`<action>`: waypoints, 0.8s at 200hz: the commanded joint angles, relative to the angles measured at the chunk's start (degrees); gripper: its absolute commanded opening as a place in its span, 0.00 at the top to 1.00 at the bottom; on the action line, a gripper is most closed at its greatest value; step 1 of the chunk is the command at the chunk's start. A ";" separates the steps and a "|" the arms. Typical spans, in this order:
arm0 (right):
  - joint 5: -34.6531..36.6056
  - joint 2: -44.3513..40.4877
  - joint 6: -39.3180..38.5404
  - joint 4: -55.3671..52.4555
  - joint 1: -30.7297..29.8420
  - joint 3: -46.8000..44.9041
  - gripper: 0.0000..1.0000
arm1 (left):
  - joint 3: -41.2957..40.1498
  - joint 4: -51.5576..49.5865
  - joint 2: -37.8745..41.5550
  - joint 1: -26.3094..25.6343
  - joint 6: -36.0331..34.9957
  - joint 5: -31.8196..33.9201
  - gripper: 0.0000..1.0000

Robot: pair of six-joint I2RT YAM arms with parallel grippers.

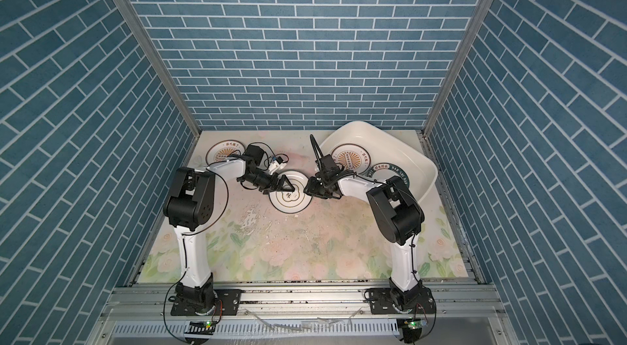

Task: Place the plates into the plastic bin on the countertop
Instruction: Move the plate at the center of the table.

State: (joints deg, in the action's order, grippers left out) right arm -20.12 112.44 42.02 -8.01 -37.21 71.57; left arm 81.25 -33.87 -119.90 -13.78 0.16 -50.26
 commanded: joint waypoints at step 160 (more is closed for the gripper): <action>0.43 -4.02 5.70 3.60 -1.67 -7.01 0.55 | -1.02 -5.95 2.01 0.25 -4.68 19.11 0.05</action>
State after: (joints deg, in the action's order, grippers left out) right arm -20.14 109.06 46.30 -5.04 -38.57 63.75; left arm 82.19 -36.67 -117.99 -13.87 -3.62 -37.95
